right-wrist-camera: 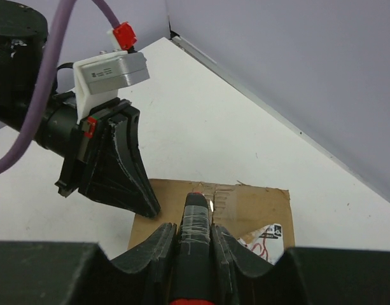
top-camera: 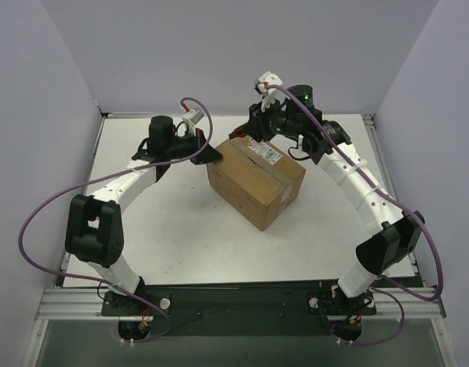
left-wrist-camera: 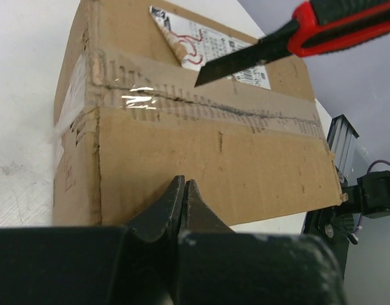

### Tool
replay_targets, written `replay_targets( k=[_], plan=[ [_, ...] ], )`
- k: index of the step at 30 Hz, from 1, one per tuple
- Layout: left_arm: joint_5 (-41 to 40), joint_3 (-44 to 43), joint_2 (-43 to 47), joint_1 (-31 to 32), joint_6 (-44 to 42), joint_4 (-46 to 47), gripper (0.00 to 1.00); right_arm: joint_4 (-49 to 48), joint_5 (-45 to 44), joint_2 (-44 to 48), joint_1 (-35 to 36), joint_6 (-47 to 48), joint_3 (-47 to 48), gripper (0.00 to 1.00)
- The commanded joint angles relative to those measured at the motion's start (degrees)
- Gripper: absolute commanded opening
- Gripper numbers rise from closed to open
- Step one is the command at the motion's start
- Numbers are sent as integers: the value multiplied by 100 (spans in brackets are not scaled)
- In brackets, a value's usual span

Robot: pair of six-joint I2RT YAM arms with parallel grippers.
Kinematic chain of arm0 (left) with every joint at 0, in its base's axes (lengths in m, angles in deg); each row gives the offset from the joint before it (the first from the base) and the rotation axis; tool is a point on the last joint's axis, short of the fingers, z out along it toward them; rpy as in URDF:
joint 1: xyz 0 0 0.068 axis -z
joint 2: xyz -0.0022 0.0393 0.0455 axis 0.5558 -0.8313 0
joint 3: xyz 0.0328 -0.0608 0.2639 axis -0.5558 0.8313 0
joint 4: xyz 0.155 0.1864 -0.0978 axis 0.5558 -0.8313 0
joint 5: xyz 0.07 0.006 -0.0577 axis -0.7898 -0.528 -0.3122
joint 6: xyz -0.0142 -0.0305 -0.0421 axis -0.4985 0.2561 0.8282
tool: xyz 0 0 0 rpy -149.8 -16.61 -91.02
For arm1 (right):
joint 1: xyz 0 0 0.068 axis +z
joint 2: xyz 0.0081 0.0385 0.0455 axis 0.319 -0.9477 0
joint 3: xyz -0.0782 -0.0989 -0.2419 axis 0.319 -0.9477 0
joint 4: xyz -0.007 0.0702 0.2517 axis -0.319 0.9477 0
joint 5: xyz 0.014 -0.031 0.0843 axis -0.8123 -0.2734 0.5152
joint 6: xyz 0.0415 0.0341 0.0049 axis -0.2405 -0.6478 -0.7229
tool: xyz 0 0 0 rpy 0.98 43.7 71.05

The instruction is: Unpack the express box

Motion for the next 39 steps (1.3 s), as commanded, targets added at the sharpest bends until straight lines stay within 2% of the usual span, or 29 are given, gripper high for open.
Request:
replay_targets(
  k=[1, 23, 28, 34, 39],
  plan=[
    [168, 28, -240, -19, 263, 434, 0, -723, -126, -39, 89, 158, -186, 0],
    [133, 159, -381, -19, 325, 398, 0, -978, -197, -610, 150, 387, -1, 0],
    [133, 124, -407, -27, 333, 407, 0, -934, -223, -567, 212, 677, -54, 0],
    [54, 89, -407, -28, 351, 407, 0, -434, -503, -452, 379, 1204, -1, 0],
    [-51, 63, -434, -27, 325, 337, 0, 14, -811, -417, 423, 1204, 43, 0]
  ],
)
